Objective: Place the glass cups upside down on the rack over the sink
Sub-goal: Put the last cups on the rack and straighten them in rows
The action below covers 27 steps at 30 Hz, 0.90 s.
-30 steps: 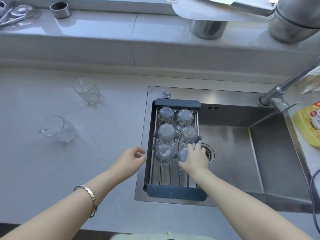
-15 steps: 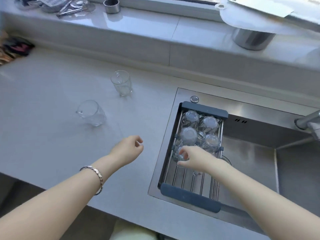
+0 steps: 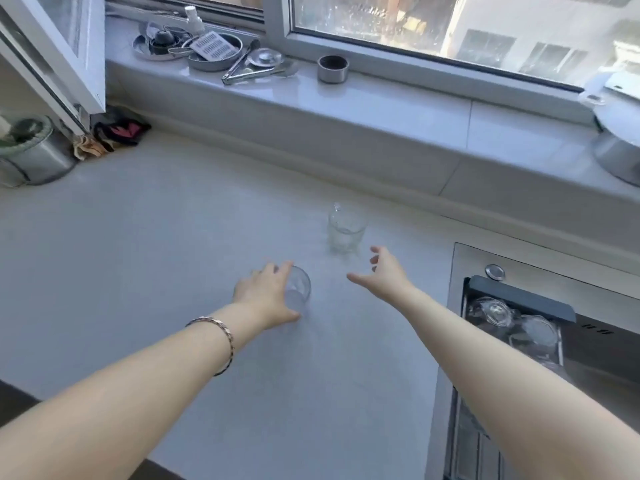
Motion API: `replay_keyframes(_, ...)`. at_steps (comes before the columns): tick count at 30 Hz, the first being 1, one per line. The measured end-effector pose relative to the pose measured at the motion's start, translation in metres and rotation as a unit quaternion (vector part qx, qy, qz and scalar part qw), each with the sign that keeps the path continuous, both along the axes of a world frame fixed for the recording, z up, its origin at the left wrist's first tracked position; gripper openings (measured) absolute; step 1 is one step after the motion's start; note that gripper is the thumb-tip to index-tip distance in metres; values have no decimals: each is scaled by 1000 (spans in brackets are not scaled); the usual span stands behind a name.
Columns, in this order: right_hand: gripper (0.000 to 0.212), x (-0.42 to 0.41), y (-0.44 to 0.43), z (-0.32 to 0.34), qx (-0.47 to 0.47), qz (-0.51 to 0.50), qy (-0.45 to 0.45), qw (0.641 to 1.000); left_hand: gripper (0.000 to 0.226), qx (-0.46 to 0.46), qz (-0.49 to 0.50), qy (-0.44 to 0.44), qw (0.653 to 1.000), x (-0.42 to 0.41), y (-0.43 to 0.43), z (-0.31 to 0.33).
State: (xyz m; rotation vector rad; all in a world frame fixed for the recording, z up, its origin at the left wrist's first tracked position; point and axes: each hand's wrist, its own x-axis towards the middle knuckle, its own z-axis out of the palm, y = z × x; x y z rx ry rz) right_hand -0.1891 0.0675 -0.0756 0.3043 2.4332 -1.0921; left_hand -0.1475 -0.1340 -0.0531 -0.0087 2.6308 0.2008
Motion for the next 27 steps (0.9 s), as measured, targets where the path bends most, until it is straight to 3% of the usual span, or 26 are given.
replay_keyframes(6, 112, -57, -28, -43, -92, -164, 53, 981, 84, 11, -60, 8, 998, -13, -5, -6)
replay_keyframes(14, 70, -55, -46, -50, -152, -222, 131, 954, 83, 60, -10, 27, 998, -10, -10, -15)
replay_keyframes(20, 64, 34, 17, -20, -215, -192, 86, 954, 84, 55, 23, 26, 998, -4, 9, -2)
replay_keyframes(23, 79, 98, 74, 13, -174, -169, 72, 967, 85, 47, 6, 28, 998, 10, 38, 10)
replay_keyframes(27, 67, 180, 159, 53, -59, -108, 57, 991, 85, 71, -40, 33, 996, 46, 101, 25)
